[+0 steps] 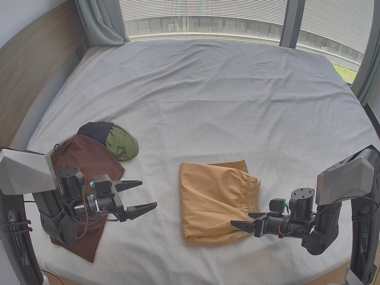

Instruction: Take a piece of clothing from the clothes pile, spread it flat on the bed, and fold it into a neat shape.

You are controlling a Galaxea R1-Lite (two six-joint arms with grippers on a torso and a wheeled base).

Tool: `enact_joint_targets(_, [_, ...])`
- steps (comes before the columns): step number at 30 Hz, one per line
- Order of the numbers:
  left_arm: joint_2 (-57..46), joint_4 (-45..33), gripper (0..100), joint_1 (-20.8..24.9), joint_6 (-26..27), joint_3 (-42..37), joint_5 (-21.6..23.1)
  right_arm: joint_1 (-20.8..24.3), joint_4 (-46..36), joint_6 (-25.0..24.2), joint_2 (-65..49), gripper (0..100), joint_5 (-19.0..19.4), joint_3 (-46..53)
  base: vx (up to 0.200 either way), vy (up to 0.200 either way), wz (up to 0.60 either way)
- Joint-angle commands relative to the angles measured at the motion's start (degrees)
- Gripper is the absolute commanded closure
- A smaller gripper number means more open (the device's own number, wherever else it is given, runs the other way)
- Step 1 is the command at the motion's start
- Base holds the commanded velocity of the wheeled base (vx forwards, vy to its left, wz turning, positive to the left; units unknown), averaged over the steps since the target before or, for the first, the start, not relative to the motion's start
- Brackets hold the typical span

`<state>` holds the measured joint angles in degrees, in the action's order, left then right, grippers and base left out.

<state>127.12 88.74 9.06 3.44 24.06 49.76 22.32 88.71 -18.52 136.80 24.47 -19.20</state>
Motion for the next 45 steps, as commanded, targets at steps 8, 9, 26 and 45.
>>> enact_joint_targets(8, [0.1, 0.0, 0, 0.0, 0.0, -0.1, 0.0, -2.3, -0.5, 0.4, -7.6, 0, 0.4, 2.6, 0.000, 0.000, 0.00])
enact_joint_targets(9, [0.1, 0.0, 0, 0.0, 0.0, 0.0, 0.0, -2.9, -0.5, 0.6, -7.7, 0, 0.4, 2.6, 0.000, 0.000, 0.00])
enact_joint_targets(26, [0.2, 0.0, 0, 0.0, 0.0, 0.0, 0.1, -8.2, -0.5, 3.7, -1.9, 0, 1.1, 1.7, 0.000, 0.000, 0.00])
enact_joint_targets(45, [0.4, 0.0, 0, -0.1, 0.0, 0.0, 0.1, -6.6, -0.5, -3.6, 3.4, 0, 1.9, 0.9, 0.000, 0.000, 0.00])
